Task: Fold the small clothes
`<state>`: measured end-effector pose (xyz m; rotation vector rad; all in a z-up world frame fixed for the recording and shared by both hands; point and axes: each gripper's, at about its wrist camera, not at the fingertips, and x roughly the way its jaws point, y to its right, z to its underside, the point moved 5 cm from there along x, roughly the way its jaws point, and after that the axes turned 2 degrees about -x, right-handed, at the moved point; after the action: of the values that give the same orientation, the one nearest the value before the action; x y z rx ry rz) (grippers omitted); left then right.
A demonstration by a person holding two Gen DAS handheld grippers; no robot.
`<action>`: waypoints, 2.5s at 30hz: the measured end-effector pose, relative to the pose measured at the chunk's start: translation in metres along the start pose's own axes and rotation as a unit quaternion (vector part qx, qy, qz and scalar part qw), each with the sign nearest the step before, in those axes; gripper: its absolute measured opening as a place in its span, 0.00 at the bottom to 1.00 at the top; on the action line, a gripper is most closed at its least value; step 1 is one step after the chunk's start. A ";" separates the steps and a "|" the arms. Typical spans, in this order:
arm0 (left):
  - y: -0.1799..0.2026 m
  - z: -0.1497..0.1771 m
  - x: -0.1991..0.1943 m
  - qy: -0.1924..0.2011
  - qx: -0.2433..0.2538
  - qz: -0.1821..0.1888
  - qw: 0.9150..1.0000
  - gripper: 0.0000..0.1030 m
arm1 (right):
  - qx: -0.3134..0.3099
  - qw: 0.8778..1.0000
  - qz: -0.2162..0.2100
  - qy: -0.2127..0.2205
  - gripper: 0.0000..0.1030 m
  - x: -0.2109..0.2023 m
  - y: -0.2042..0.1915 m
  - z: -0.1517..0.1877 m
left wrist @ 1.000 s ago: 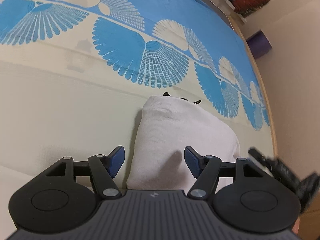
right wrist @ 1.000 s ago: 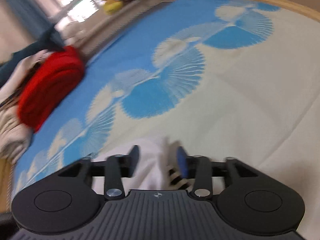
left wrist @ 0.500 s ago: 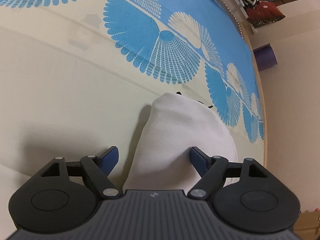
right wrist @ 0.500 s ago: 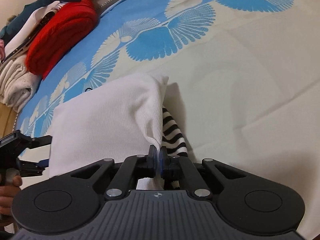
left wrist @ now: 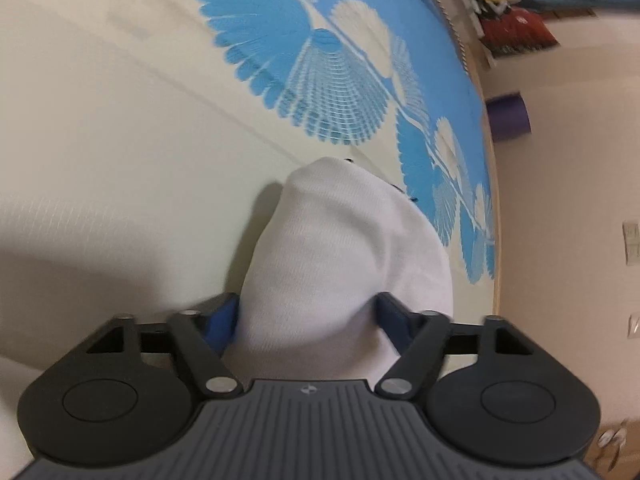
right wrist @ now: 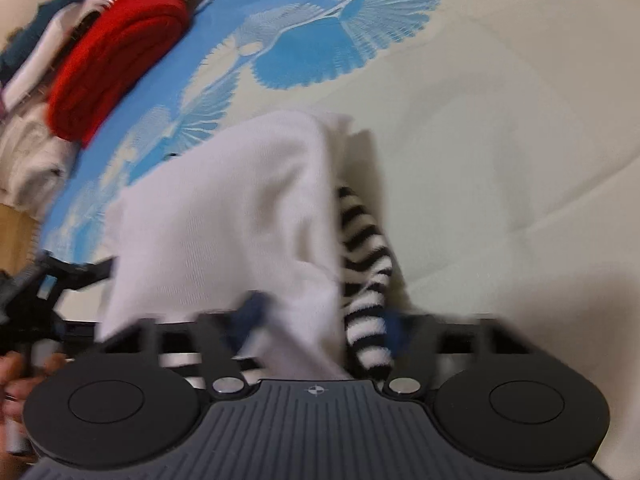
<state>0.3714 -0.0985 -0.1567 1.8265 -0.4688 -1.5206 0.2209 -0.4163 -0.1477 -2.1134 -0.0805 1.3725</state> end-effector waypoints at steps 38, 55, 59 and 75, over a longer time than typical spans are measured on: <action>-0.089 -0.059 -0.137 0.053 0.086 -0.135 0.986 0.74 | -0.082 0.996 -0.014 -0.015 0.52 0.074 -0.129 -0.010; -0.102 -0.052 -0.153 0.084 0.105 -0.146 0.980 0.55 | -0.028 0.998 -0.027 -0.056 0.05 0.059 -0.122 -0.008; -0.077 -0.042 -0.166 0.100 0.148 -0.123 0.976 0.54 | -0.046 0.998 -0.019 -0.047 0.05 0.059 -0.127 -0.010; -0.106 -0.029 -0.139 0.051 0.145 -0.137 0.978 0.35 | -0.085 0.996 0.016 0.002 0.04 0.055 -0.138 -0.019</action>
<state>0.3485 0.0755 -0.1329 2.2628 -0.4204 -1.5938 0.2994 -0.2928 -0.1158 -2.2659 -0.1696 1.4244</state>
